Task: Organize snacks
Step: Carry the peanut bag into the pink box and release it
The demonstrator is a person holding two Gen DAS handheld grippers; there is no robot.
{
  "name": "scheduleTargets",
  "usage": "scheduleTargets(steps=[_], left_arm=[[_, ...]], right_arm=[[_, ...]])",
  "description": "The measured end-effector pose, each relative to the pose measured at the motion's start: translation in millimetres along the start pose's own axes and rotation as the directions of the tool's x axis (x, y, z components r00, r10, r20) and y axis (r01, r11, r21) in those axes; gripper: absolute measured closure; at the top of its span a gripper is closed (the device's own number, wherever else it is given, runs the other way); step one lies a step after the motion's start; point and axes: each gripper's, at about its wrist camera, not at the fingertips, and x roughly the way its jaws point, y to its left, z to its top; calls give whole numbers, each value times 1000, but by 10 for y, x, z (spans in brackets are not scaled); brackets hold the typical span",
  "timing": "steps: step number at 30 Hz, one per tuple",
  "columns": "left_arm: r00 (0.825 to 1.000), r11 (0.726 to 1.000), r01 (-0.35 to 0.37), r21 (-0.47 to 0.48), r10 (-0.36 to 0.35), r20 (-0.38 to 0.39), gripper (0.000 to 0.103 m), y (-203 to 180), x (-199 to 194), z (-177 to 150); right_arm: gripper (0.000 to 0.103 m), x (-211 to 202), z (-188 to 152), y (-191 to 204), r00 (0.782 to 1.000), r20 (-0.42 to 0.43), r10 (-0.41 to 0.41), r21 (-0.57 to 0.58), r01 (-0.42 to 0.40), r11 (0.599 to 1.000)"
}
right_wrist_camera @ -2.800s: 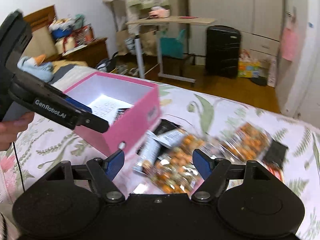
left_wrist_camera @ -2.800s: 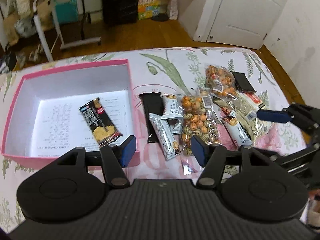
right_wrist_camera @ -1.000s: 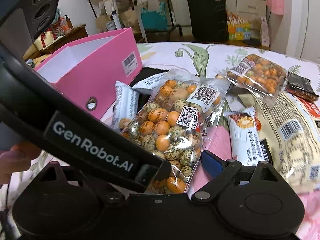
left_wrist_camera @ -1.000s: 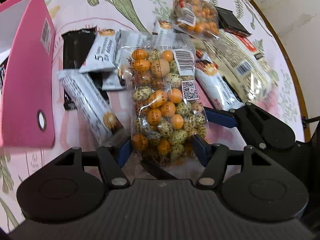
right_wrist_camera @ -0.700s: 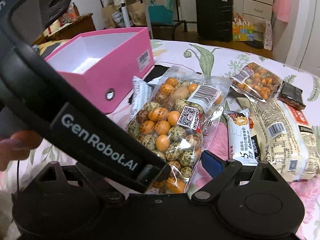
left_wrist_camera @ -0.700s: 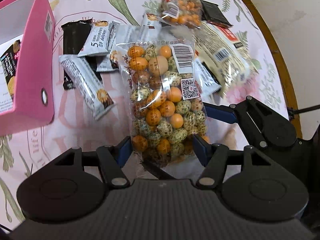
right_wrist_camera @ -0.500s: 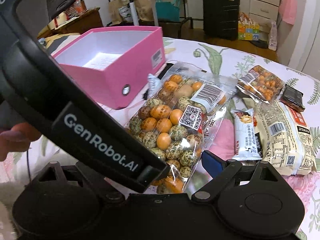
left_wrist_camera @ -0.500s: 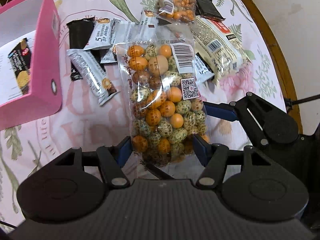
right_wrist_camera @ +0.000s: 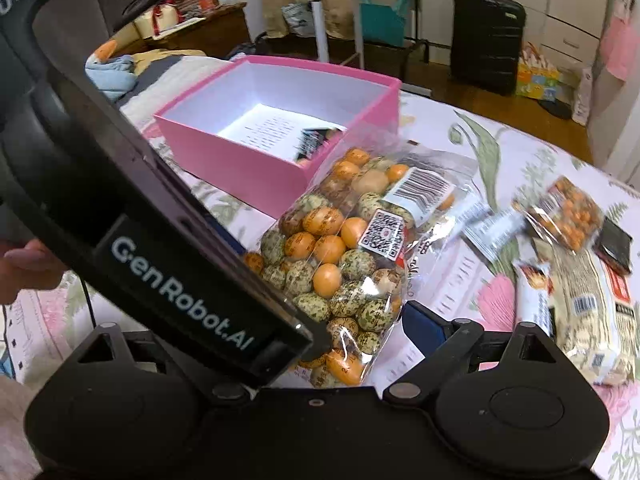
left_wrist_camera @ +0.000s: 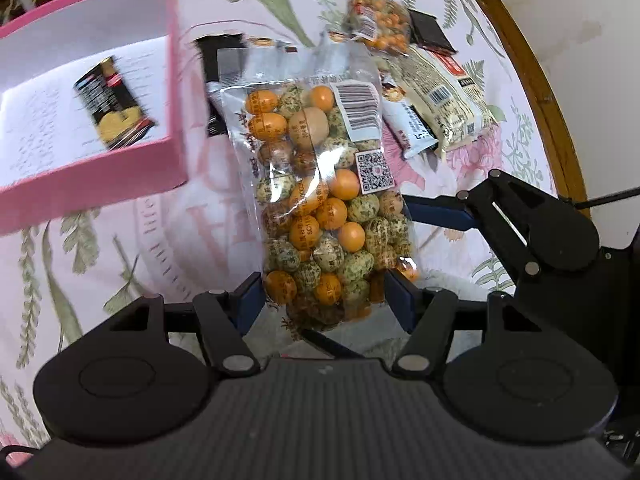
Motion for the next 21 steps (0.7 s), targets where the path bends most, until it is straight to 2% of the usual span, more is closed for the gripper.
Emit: scheduleTargets(steps=[6,10,15,21], left_arm=[[999,995,-7,-99,11,41,40,372,-343,-118],[994,984,-38,-173,55,94,40,625,-613,-121],[977,961,-89,-261,135,164,40,972,-926,45],[951,936,-124,-329,206,229,39,1387,-1026,375]], right_arm=[[11,50,300,322,1000,12,29,-142,-27,989],[11,137,581,468,997,27,77,-213,-69,975],[11,312,1032,552,987,70,147,-305,-119,945],[11,640,1432,499,968,144,207,-412,-131,902]])
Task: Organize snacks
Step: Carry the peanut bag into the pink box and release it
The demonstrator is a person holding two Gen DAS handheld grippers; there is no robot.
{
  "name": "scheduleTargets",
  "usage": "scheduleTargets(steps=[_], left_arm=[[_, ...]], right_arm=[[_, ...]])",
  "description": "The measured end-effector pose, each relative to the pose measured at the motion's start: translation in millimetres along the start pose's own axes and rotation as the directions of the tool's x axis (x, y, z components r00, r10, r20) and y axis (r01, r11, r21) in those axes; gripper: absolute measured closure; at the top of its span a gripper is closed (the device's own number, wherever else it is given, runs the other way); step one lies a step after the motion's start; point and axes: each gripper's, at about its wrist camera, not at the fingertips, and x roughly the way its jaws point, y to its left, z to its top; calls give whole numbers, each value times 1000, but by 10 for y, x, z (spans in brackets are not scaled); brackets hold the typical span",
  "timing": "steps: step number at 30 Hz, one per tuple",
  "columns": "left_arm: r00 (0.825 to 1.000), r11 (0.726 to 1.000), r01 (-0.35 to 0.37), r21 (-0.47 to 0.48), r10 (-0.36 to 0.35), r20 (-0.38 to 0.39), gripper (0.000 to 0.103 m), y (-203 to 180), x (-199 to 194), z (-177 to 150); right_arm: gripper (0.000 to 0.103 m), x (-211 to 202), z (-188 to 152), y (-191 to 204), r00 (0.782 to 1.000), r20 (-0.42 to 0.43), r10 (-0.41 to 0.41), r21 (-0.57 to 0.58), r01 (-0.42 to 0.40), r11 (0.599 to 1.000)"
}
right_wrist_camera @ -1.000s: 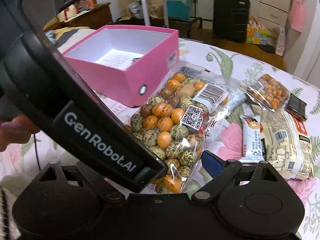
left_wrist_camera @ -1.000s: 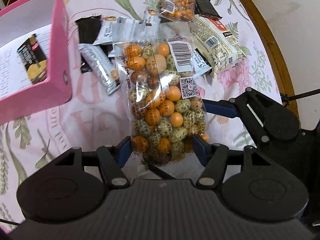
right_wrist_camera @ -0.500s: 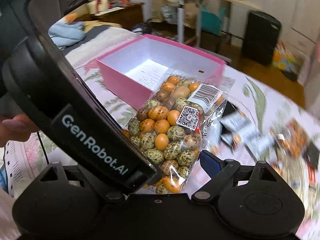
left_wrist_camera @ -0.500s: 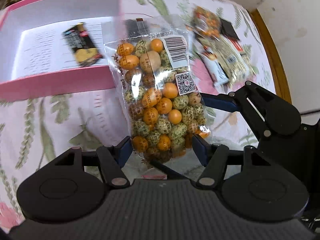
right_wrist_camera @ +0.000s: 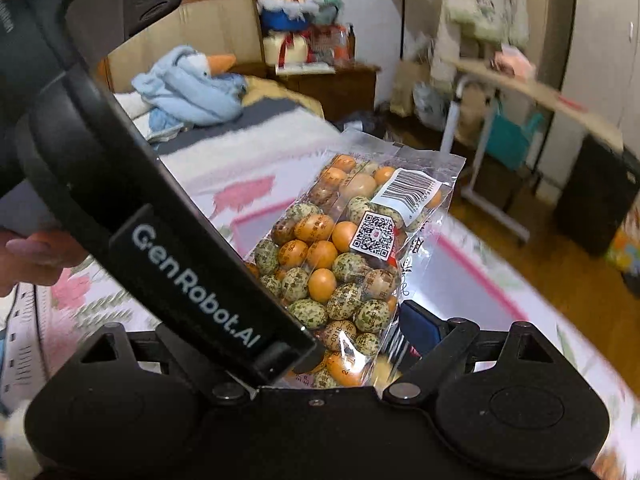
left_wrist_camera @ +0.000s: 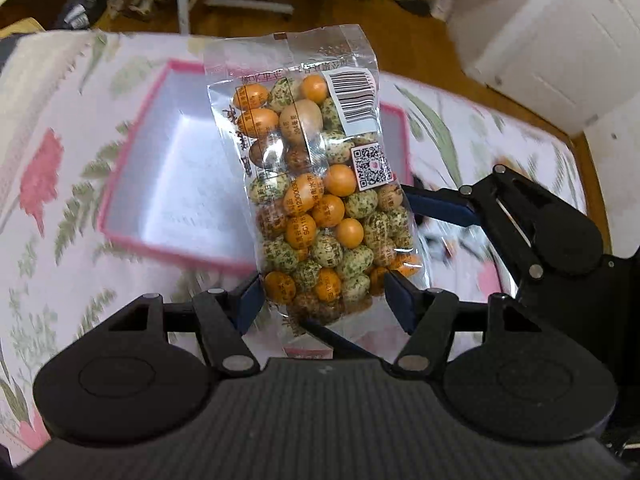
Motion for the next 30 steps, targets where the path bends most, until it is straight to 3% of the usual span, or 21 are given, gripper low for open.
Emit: scheduleTargets(steps=[6,12,18,22,30], left_arm=[[999,999,-22,-42,23,45,38,204,294,382],[999,998,-23,-63,25,33,37,353,761,581],[991,986,-41,-159,19,-135,37,529,1255,545],[979,977,-42,-208,-1,-203,37,590,1409,519],[974,956,-35,-290,-33,-225,36,717,1519,492]], right_arm=[[11,380,123,-282,999,54,-7,-6,7,1000],[12,716,85,-300,998,13,-69,-34,70,997],[12,991,-93,-302,992,-124,27,-16,-29,999],[15,1019,-103,-296,981,-182,73,-20,-78,997],[15,1216,23,-439,954,-269,135,34,-131,991]])
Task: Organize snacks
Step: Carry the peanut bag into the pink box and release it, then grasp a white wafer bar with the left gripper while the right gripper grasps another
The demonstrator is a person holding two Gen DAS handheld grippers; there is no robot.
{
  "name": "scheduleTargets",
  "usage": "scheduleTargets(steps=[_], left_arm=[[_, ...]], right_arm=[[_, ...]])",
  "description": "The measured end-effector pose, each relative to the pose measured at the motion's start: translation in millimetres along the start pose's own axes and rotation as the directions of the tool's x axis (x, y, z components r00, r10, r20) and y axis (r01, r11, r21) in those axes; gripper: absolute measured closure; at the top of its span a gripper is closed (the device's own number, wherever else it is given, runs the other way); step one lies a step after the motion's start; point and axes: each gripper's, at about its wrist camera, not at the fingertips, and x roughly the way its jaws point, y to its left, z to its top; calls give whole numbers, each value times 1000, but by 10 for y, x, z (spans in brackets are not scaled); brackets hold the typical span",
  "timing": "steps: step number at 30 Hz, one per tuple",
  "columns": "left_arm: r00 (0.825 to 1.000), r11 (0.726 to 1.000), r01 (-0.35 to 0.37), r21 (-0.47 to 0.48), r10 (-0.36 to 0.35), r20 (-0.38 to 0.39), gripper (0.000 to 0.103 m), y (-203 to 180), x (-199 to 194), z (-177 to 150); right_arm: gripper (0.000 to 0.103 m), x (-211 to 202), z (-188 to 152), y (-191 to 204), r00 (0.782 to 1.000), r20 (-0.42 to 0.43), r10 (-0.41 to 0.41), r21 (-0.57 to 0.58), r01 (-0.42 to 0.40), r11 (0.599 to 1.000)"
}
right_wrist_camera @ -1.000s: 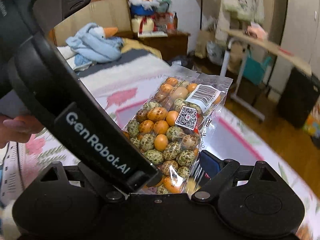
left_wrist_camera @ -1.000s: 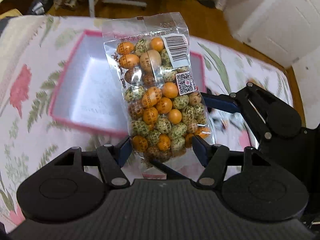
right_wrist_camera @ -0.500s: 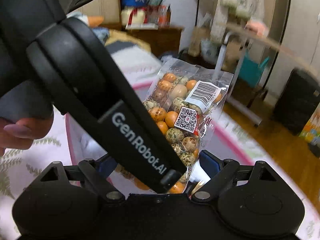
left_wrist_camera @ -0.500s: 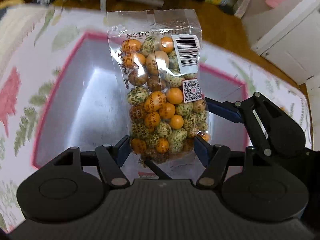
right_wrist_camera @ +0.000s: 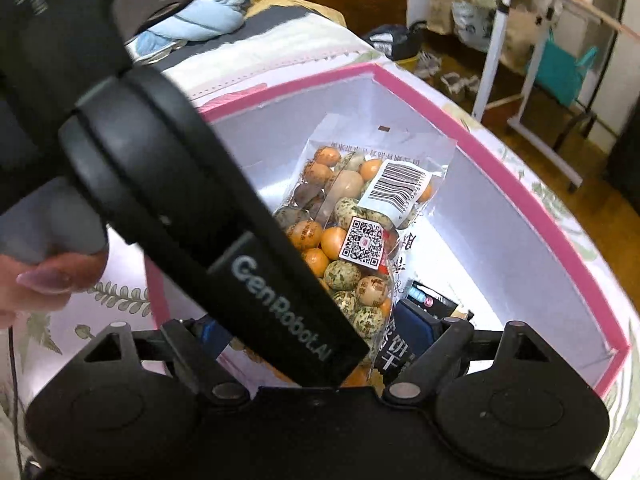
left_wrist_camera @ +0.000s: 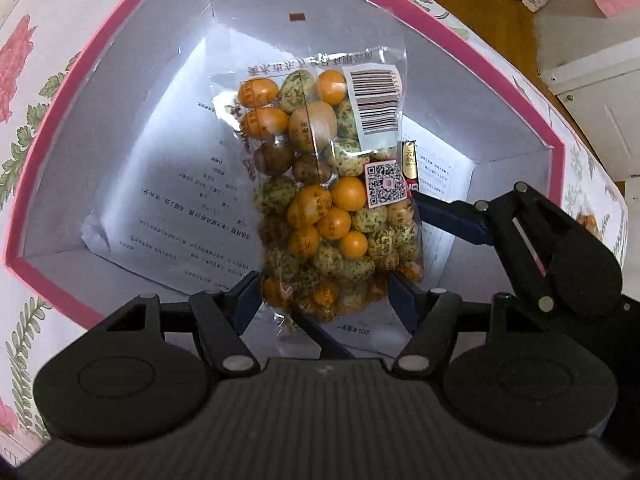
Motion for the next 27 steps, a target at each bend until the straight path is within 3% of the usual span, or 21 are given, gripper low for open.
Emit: scheduleTargets(steps=[5,10,13,16,19,23,27], left_arm=[[999,1000,5,18,-6,44,36,-59,19,-101],[980,991,-39,127,13,199,36,-247,-252,-335],[958,976,-68,206,6,285,36,-358,-464,-526],[947,962,-53,268,-36,319,36,-432,-654,-684],[941,951,-60,305,-48,335,36,-506,-853,-864],[919,917,-104,384,-60,390,36,-643,-1084,-1178],[902,888,-135,439,-72,425,36,-774,-1237,-1457]], right_arm=[[15,-121,-59,19,1000,14,-16,1,16,1000],[15,-445,-254,107,995,65,-79,-3,79,997],[14,-779,-464,127,989,118,-88,31,85,996],[14,-1086,-587,124,985,157,-76,44,70,997],[14,-1379,-703,169,975,184,-125,64,115,991],[14,-1719,-904,172,956,205,-212,82,199,977],[14,-2017,-1121,12,944,186,-271,170,241,956]])
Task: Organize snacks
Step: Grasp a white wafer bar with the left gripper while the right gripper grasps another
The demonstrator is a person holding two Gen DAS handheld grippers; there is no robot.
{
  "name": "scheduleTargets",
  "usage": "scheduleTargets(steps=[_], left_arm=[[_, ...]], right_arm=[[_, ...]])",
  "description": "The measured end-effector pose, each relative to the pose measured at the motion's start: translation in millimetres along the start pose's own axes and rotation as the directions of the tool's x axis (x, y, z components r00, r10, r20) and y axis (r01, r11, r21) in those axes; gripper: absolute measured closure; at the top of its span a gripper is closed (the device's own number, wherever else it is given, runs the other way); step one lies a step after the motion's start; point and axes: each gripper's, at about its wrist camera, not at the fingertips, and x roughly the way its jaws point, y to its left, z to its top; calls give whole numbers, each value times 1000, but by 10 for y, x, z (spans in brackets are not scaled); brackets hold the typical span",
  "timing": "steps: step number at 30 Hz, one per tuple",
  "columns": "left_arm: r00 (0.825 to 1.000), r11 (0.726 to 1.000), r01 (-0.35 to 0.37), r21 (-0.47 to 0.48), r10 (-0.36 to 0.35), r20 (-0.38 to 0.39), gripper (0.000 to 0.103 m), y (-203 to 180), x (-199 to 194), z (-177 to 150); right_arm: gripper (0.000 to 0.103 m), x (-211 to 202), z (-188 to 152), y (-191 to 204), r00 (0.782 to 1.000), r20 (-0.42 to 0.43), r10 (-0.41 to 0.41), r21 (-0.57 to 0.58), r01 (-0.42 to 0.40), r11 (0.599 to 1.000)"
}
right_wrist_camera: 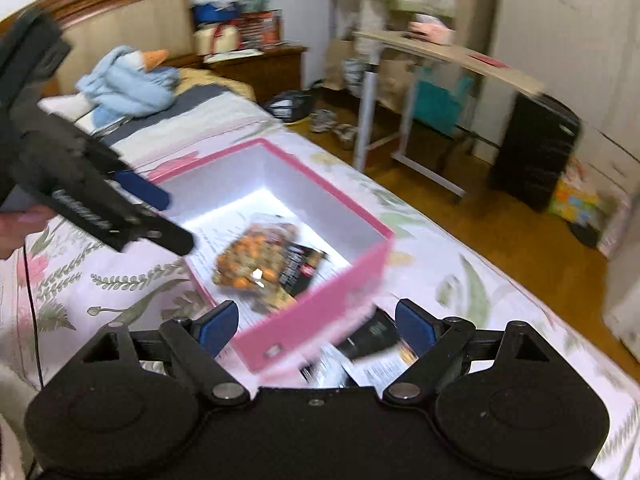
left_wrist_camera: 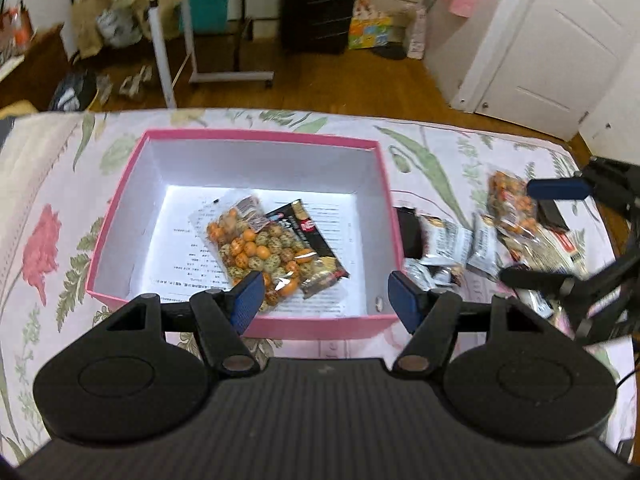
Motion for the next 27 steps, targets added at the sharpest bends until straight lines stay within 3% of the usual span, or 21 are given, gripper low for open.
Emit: scheduleTargets(steps=[8,13,16,18,24,27], left_arm=[[999,986,39,164,-38,-4,36,-649,-80,-252],[997,982,71,173,-70,-13,36,-1021,91,-439],[997,983,76,168,-73,-21,36,-1198,306,-552],[997,982,73,174,-70,-23,36,-1302,464,-619],[999,994,33,106,-32,-5,36,-1476,1044,-747],[1000,997,-29,65,29,12,36,-1507,1290,-757]], right_arm=[[15,-500,-625,-223,991,63,-119,157,108,982],[15,-648,-1036,-257,976,115,-185,263,150,953],[14,-538,-1310,-304,954,162,-253,379,177,908],[14,-398,-1470,-368,954,149,-261,422,177,889],[15,42,-1774,-459,954,83,-287,392,234,890],[20,239,-1881,-513,957,46,-287,387,248,888]])
